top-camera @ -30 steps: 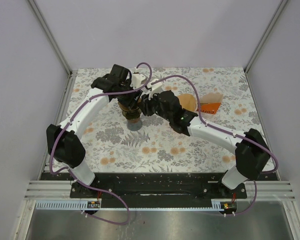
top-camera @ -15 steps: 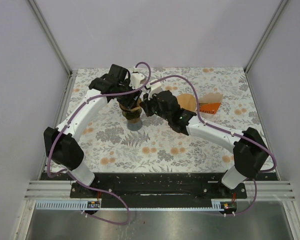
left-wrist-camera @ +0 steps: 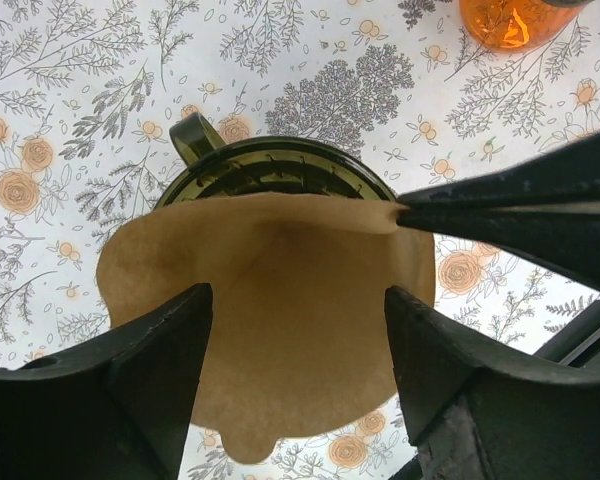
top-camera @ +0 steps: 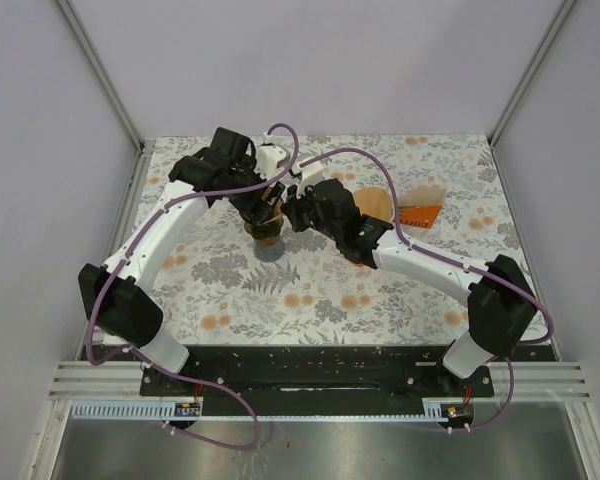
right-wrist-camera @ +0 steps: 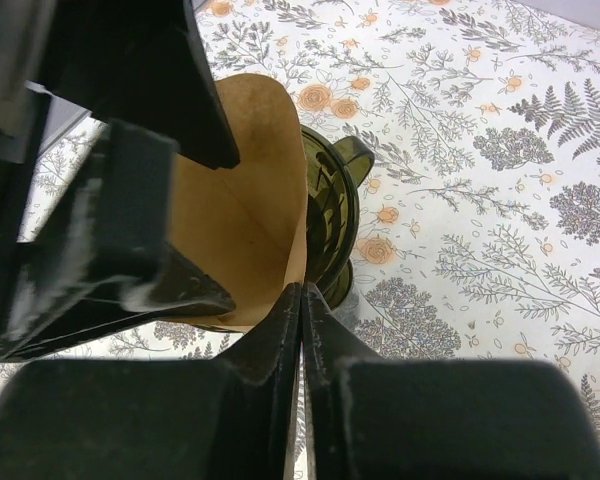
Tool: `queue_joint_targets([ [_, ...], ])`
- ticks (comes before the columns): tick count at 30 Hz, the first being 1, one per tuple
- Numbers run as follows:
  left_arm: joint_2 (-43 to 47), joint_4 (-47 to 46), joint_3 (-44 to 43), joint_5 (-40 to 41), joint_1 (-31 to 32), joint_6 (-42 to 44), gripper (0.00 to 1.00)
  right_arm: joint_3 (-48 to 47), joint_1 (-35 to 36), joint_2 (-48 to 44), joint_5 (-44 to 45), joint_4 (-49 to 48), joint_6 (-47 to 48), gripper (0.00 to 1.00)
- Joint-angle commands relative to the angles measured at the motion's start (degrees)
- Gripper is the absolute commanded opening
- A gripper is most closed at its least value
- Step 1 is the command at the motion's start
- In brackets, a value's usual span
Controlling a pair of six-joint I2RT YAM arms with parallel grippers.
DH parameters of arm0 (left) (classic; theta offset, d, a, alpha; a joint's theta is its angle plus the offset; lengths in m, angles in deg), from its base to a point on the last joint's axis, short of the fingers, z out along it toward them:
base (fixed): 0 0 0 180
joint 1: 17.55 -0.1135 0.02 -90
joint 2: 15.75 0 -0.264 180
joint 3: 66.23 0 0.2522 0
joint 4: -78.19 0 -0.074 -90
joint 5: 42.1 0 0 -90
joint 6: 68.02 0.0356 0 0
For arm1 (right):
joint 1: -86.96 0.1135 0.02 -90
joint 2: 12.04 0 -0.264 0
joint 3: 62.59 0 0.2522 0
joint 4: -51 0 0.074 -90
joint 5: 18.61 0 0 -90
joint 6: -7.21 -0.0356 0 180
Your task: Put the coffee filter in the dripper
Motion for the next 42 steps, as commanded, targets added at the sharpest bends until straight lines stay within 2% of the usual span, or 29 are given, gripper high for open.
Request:
queue_joint_targets([
  [1,4.1,0.6,-2.6,-1.4,-0.5,1.4,0.74,-2.6,0.4,0.1,1.9,0.7,-0.7,0.0],
  [8,6.1,3.7,-5.8,-5.3,-1.4,1.0,0.75,-4.2,0.5,0.9,2.6,2.5,-1.6,0.0],
  [15,9.8,4.8,-7.7,-5.1,-2.8,1.6,0.75,-5.3,0.4,1.8,2.2,2.7,-1.7,0.0],
  [19,9.9,1.8,-6.1,-1.3,-6.2,-0.6,0.76,-6.0,0.4,2.1,1.7,2.7,-1.9,0.0],
  [23,8.5,-3.8,-2.1,6.1,-8.5,-4.0,0.77,-6.5,0.4,2.6,1.2,2.6,-1.7,0.0],
  [27,6.6,-7.2,0.2,6.6,-9.8,-5.3,0.76,-7.3,0.4,3.2,0.6,2.9,-1.5,0.0],
  [31,3.9,-7.5,0.5,5.5,-9.8,-6.2,0.73,-7.6,0.4,3.8,0.7,3.1,-1.3,0.0],
  [33,2.7,-7.6,1.0,4.5,-9.8,-6.5,0.66,-7.8,0.4,3.9,0.6,3.2,-1.3,0.0],
  [42,2.6,-9.5,4.7,-0.3,-9.8,-7.4,0.53,-7.7,0.4,4.6,0.1,3.2,-1.1,0.0],
])
